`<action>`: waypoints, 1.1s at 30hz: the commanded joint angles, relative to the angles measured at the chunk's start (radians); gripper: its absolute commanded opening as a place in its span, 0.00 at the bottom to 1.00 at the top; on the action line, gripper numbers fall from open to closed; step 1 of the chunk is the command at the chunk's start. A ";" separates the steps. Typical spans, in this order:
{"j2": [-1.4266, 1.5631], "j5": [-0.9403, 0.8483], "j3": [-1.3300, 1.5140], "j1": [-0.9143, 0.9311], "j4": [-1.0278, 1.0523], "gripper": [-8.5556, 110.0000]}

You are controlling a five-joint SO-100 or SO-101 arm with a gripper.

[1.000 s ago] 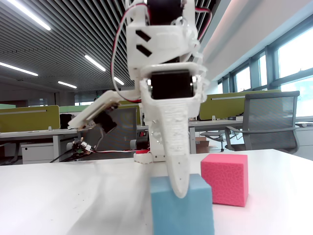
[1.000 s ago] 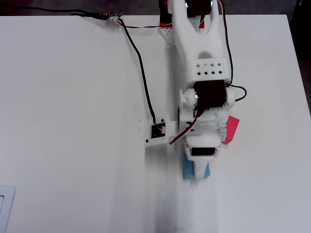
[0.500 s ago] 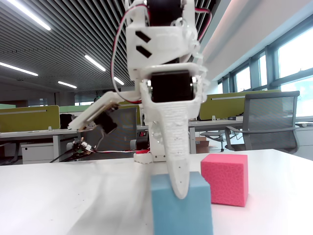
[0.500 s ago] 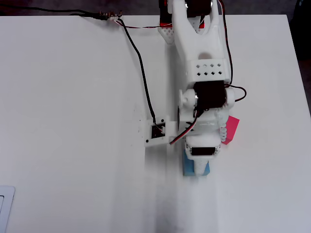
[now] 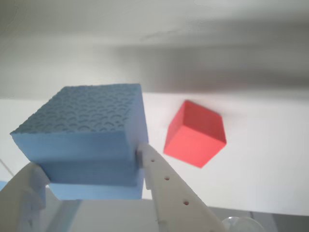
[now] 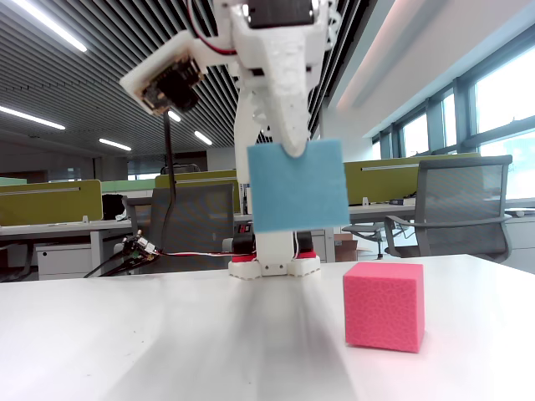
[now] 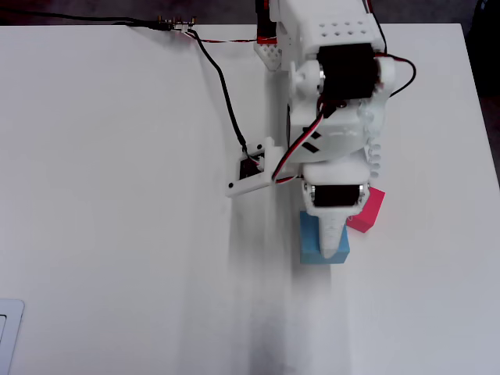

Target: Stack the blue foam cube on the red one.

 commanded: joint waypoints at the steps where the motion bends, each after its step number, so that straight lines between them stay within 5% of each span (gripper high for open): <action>1: 0.106 0.003 -0.009 -0.015 0.032 0.23; 15: 0.347 0.005 0.364 -0.138 -0.003 0.23; 33: 0.258 0.026 0.477 -0.212 -0.132 0.23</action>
